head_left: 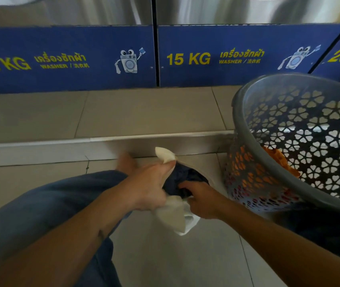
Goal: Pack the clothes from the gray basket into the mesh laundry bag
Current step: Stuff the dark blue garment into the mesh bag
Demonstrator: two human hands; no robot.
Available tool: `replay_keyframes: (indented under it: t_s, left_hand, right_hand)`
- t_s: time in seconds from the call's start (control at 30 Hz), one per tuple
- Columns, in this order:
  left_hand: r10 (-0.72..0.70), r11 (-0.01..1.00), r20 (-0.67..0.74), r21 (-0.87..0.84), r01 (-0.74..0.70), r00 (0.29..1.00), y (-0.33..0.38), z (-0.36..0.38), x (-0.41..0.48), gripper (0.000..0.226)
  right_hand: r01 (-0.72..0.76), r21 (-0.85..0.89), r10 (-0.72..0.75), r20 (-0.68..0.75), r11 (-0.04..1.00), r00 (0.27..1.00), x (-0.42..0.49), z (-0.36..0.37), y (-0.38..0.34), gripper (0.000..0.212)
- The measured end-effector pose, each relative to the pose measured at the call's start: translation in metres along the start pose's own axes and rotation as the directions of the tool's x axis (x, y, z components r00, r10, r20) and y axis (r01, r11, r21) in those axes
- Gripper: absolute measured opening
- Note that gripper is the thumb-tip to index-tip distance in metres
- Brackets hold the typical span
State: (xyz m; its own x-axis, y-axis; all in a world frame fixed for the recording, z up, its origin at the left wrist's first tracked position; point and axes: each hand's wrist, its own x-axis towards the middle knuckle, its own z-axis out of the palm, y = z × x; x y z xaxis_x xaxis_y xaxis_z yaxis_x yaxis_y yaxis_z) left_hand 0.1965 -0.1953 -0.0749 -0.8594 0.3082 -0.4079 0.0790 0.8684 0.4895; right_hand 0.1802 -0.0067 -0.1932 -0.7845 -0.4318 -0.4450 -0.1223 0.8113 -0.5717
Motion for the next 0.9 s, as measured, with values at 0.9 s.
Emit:
replay_keyframes:
  t_s: [0.9]
  left_hand:
    - [0.012,1.0,-0.066,-0.021,-0.014,0.998,0.002,-0.007,-0.004,0.051]
  right_hand:
    - [0.107,0.095,-0.056,-0.432,0.99,0.9,0.006,-0.045,-0.026,0.024]
